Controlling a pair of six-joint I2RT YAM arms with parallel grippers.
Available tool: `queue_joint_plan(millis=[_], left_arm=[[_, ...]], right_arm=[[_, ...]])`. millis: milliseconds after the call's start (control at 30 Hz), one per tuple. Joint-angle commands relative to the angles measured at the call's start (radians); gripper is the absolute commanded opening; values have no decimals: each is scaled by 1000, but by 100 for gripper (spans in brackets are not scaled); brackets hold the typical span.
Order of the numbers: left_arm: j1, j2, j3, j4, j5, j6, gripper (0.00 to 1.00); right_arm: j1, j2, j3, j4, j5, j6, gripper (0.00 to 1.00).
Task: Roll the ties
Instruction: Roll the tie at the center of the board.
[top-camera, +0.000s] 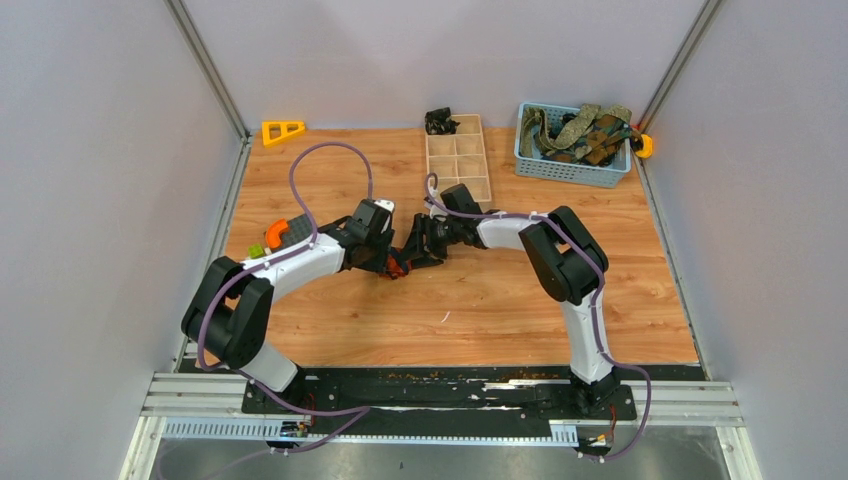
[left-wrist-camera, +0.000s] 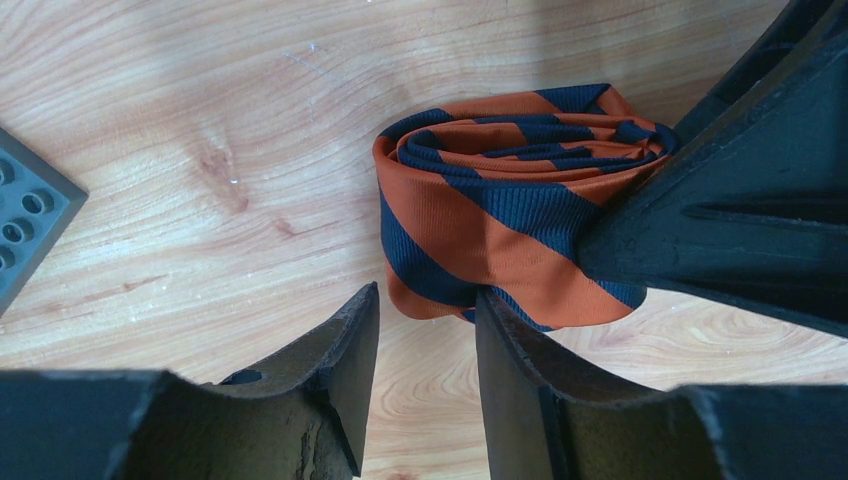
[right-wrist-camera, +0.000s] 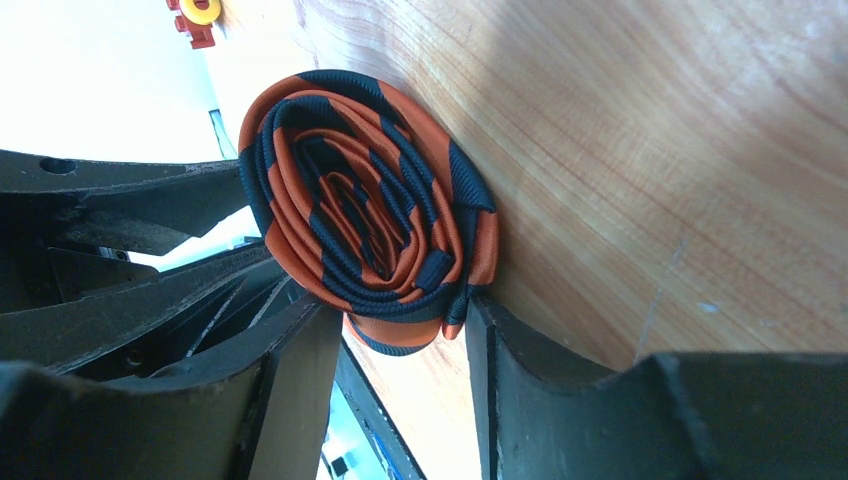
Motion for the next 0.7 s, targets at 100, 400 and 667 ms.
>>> queue_joint_plan(millis=[100, 400, 667], left_arm=[[2, -1, -9, 43, 24, -3, 48], [3, -86, -16, -5, 32, -19, 57], [2, -162, -7, -73, 23, -43, 60]], right_arm=[[25, 24, 39, 21, 6, 2, 36], [23, 27, 59, -18, 15, 4, 19], [16, 5, 68, -35, 14, 5, 9]])
